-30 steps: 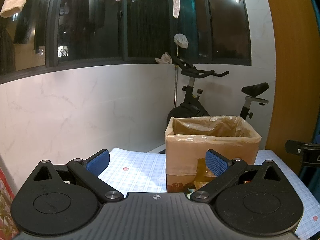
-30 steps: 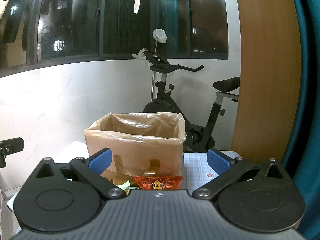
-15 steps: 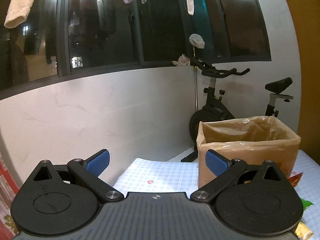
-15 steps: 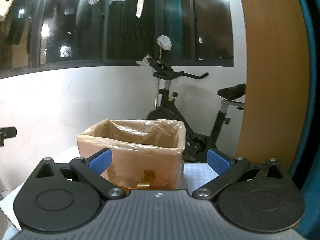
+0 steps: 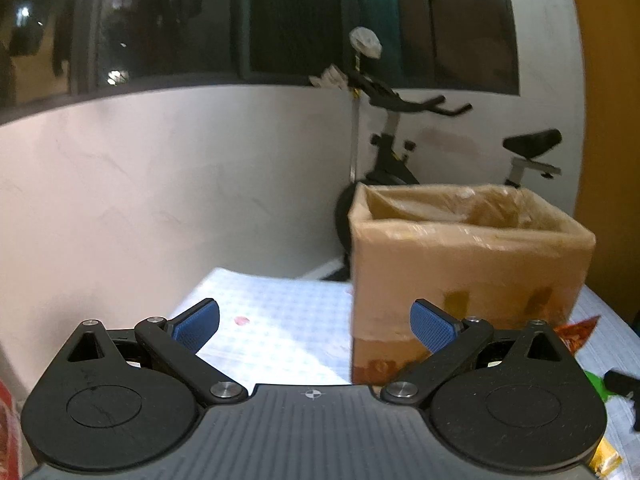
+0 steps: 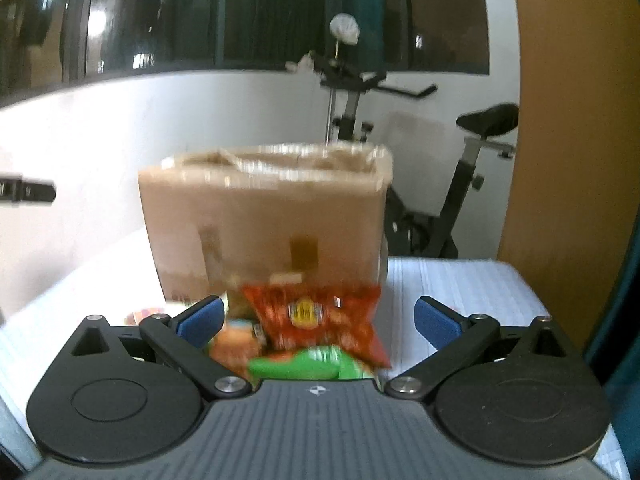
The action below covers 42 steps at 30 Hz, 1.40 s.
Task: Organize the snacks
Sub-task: 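Lower both tools to the snacks and close on bags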
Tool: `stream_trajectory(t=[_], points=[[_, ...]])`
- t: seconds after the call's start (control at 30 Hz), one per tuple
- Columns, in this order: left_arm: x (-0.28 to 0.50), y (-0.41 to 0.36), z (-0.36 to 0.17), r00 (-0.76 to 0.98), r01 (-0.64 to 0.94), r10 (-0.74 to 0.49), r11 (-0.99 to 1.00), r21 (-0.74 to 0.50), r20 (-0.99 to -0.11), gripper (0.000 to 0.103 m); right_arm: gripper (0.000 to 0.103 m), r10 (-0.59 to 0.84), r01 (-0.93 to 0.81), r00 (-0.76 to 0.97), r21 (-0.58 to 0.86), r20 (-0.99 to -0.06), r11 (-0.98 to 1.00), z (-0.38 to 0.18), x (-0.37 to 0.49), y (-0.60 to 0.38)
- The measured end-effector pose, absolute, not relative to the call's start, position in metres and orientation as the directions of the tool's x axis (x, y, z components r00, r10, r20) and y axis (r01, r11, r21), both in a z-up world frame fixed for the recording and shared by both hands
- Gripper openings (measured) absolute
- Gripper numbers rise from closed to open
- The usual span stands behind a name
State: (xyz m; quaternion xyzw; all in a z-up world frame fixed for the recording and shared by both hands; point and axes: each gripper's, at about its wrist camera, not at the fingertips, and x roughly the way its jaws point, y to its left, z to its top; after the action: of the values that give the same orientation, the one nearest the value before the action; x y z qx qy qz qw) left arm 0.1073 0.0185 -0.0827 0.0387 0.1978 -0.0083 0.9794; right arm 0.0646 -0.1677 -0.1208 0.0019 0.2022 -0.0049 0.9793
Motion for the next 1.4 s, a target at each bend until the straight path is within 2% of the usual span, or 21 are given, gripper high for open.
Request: stream_trajectory(t=[0.3,0.5,0.77,0.93,1.1,1.3,1.4], points=[[0.118,-0.004,-0.113,0.874,0.125,-0.093,0.991,0.036,-0.476,0.102,0.101,0.022,0.003,0.835,0.044,-0.55,0.999,-0.172,0.072,-0.166],[0.121,-0.013,-0.123,0.854,0.163,-0.13,0.986,0.021,-0.504,0.102,0.097,0.031,0.007,0.778,0.058,-0.628,0.998,-0.192,0.076,-0.163],[0.131,-0.023,-0.143,0.779,0.21,-0.246,0.969,-0.13,-0.576,0.102,0.096,0.05,0.051,0.747,0.132,-0.663,0.99,-0.202,0.078,-0.173],[0.137,-0.043,-0.161,0.75,0.231,-0.237,0.969,-0.09,-0.618,0.102,0.096,0.049,0.047,0.75,0.127,-0.66,0.991,-0.202,0.076,-0.171],[0.139,-0.057,-0.18,0.731,0.247,-0.178,0.969,0.012,-0.658,0.102,0.096,0.057,0.044,0.753,0.138,-0.655,0.989,-0.204,0.076,-0.172],[0.144,-0.056,-0.2,0.704,0.239,-0.16,0.971,0.019,-0.692,0.103,0.096,0.067,0.043,0.754,0.15,-0.653,0.988,-0.207,0.076,-0.173],[0.147,-0.06,-0.209,0.697,0.229,-0.11,0.971,0.074,-0.709,0.103,0.097,0.07,0.043,0.753,0.155,-0.654,0.987,-0.207,0.077,-0.174]])
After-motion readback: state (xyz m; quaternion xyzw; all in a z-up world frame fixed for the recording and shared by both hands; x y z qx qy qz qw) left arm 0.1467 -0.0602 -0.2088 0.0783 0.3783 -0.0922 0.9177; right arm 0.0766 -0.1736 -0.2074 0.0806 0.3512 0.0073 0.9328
